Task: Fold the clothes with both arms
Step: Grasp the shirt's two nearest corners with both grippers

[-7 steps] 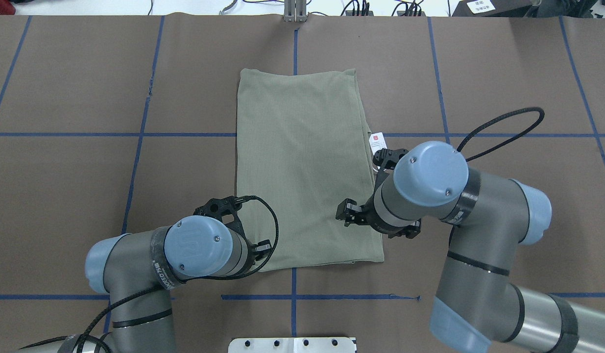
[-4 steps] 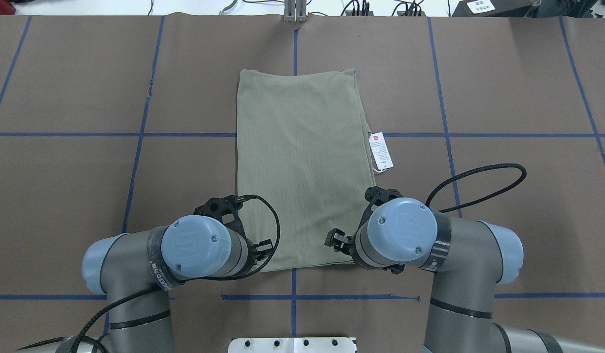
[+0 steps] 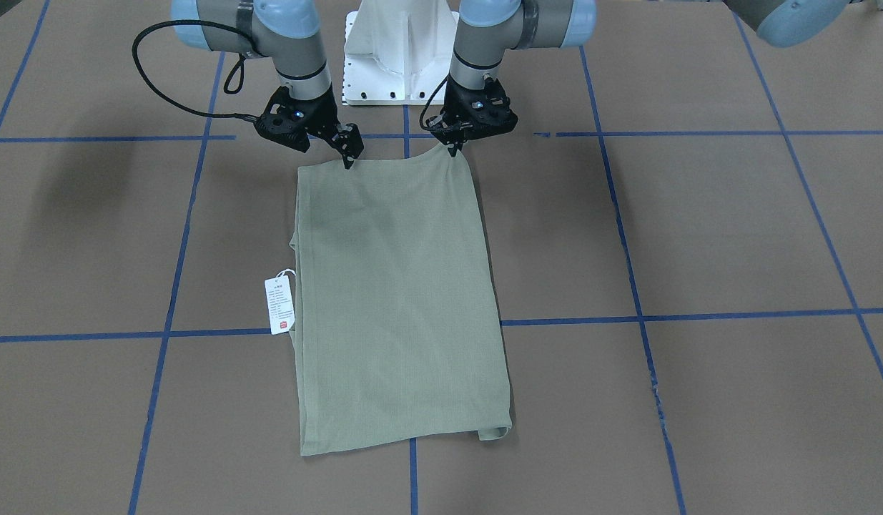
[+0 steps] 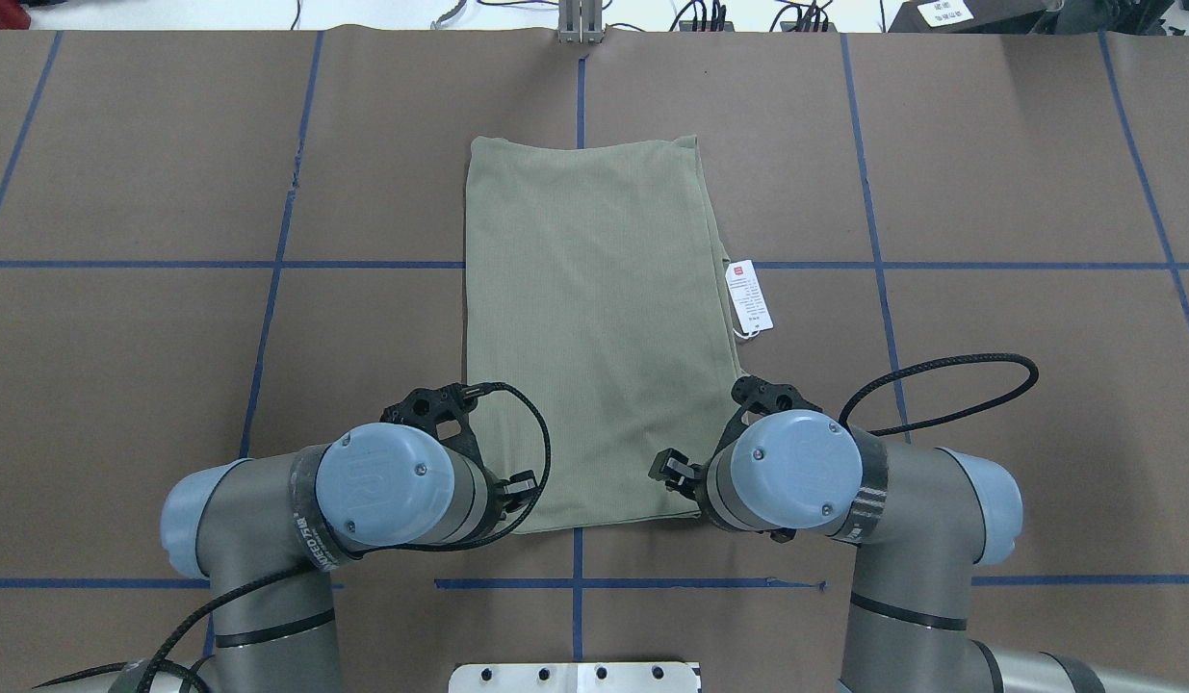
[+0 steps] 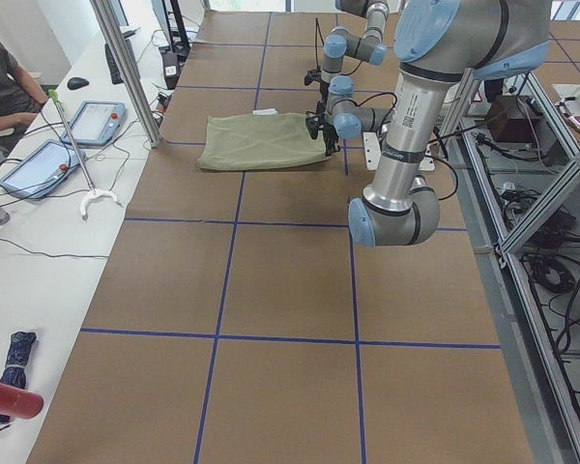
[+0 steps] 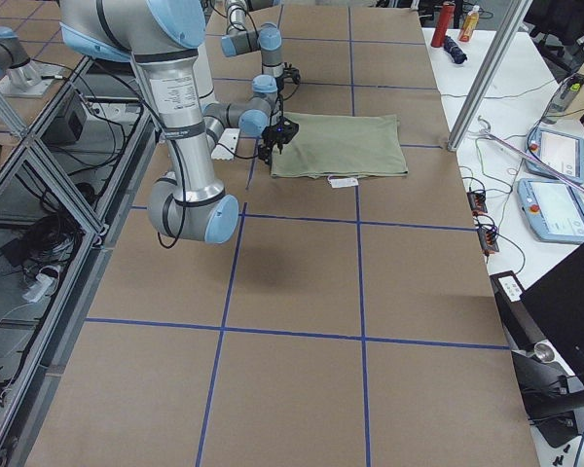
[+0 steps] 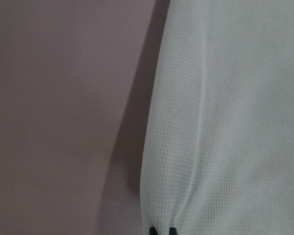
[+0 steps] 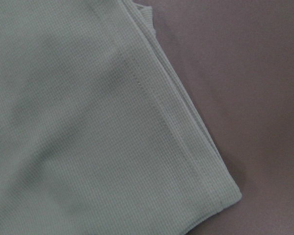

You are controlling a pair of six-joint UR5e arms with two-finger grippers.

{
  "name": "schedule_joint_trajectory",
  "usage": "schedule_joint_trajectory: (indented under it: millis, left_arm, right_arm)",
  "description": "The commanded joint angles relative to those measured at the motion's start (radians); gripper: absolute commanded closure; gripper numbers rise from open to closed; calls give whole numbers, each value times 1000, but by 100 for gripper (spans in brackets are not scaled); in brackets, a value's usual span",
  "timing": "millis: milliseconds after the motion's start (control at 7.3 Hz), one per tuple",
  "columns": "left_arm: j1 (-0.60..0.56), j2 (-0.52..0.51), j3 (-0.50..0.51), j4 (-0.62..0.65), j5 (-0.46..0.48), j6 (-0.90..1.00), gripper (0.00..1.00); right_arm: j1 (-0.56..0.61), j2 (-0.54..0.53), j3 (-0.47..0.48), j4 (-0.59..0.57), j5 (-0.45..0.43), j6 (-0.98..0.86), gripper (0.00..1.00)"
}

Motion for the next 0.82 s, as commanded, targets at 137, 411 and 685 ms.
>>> schedule_joint_trajectory:
  millis: [137,411,685]
  left_arm:
    - [-1,-5,0,0,0,0,100]
    - [0,-5,0,1,0,0,100]
    - [0,-5,0,2,0,0,100]
  right_arm:
    - [-9,-14,-38,42,-2,16,0]
    - [-9,-14,-42,40,-1,16,0]
    - [-12,-14,-51,40,-2,16,0]
